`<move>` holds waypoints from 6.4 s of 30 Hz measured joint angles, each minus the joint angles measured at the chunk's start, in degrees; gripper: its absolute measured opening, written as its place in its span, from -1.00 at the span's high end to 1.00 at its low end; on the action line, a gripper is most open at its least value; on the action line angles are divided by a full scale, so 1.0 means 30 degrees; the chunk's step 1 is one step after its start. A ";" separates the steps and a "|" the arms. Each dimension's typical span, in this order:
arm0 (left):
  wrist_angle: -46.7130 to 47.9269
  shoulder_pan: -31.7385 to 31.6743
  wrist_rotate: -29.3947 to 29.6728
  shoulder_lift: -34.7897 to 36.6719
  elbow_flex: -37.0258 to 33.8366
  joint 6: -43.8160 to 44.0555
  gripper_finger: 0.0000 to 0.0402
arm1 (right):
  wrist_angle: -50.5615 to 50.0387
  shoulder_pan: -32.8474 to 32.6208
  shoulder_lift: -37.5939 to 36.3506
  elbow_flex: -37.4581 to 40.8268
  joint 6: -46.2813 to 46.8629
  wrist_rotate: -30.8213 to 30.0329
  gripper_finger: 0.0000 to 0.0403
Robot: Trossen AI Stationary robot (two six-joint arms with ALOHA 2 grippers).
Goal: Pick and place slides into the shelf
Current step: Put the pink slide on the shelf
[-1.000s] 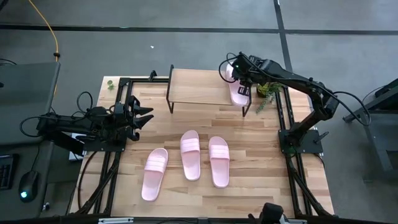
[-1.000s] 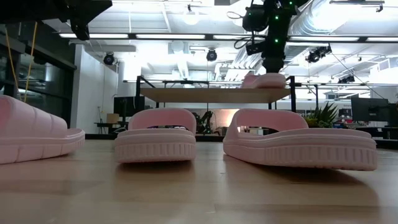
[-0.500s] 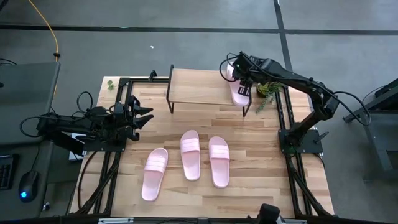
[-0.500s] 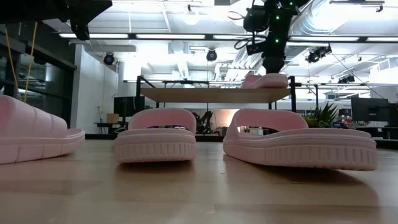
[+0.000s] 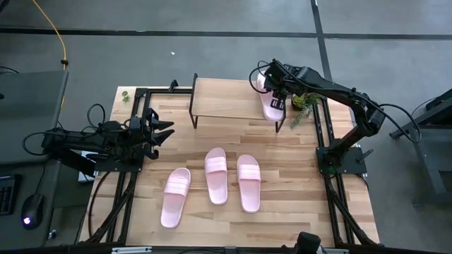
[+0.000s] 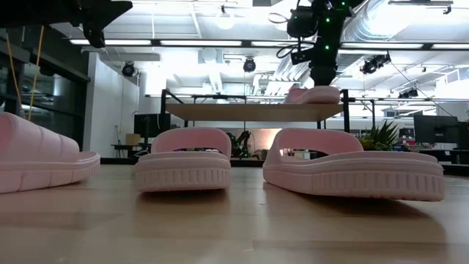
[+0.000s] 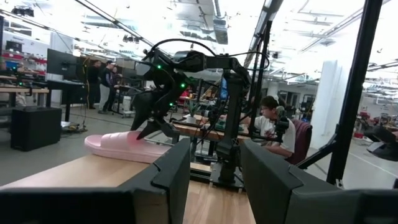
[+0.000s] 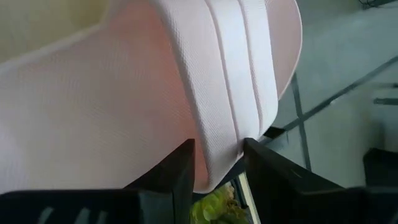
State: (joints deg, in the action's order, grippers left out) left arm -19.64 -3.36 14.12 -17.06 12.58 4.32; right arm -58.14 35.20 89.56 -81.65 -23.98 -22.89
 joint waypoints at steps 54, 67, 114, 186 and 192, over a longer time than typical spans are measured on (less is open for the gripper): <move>0.0007 0.0000 0.0049 0.0000 0.0000 0.0007 0.36 | -0.0136 -0.7842 -0.3373 0.0007 0.4624 0.4349 0.38; -0.0431 0.0000 0.0053 0.0000 0.0007 0.0023 0.36 | 0.0936 -1.1359 -0.3373 0.0007 0.7050 0.4341 0.38; 0.3631 0.0015 -0.6214 -0.0291 0.0015 0.4734 0.36 | 0.9217 -1.7832 0.3025 0.0012 0.8810 0.0280 0.38; -0.0013 -0.3883 -0.8977 -1.5979 0.1188 0.5162 0.36 | 0.8614 -1.8484 0.3038 0.0015 0.9373 -0.3709 0.38; -0.1432 -0.3890 -0.9352 -1.7621 0.1188 0.4962 0.36 | 0.8614 -1.8484 0.3038 0.0015 0.9564 -0.3709 0.38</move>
State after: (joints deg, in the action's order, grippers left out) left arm -23.93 -15.03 -13.93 -69.92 16.14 19.20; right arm -32.29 -20.25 98.67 -81.60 4.71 -34.02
